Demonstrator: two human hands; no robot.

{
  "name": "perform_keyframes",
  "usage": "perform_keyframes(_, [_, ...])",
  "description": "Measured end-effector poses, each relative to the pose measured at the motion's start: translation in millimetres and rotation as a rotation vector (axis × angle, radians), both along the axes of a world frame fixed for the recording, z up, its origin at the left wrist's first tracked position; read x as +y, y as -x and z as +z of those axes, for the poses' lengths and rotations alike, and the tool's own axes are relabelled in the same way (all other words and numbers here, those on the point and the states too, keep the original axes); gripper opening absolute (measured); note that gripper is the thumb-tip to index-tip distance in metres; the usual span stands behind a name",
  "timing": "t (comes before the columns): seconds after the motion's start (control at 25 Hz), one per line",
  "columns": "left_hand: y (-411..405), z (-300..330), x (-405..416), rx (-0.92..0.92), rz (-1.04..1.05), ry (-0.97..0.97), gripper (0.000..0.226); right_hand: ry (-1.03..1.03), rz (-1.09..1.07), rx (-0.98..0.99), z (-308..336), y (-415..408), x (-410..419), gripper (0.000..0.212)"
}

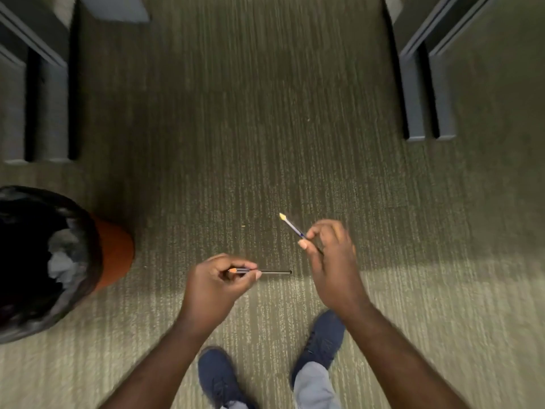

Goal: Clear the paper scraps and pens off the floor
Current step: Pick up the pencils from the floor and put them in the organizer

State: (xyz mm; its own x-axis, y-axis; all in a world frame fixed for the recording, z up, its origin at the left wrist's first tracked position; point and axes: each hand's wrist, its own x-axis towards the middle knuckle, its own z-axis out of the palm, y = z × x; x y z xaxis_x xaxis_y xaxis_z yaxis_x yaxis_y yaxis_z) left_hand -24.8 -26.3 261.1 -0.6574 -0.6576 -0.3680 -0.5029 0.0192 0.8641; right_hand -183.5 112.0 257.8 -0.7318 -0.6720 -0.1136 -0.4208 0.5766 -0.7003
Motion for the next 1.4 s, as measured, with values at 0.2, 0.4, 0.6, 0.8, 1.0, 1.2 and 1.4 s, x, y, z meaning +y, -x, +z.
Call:
perform_keyframes(0.2, [-26,165,-43,0.129,0.138,0.069,0.011,0.164,0.046,-0.191,159,-49,-50,0.005])
perform_keyframes(0.4, [-68,322,-97,0.177,0.087,0.175,0.005,0.222,0.062,-0.185,309,-82,-97,0.016])
perform_keyframes(0.6, [-93,433,-142,0.199,0.076,0.309,0.019,0.252,0.107,-0.193,404,-93,-135,0.026])
perform_keyframes(0.8, [-73,482,-189,0.241,0.247,0.278,0.024,0.309,0.189,-0.216,447,-64,-185,0.020])
perform_keyframes(1.0, [-35,505,-243,0.269,0.401,0.252,0.019,0.308,0.292,-0.223,468,-16,-263,0.016])
perform_keyframes(1.2, [-14,509,-310,0.261,0.518,0.298,0.017,0.379,0.359,-0.163,481,20,-354,0.014])
perform_keyframes(1.4, [-7,489,-380,0.208,0.564,0.287,0.017,0.416,0.392,-0.152,479,36,-460,0.018])
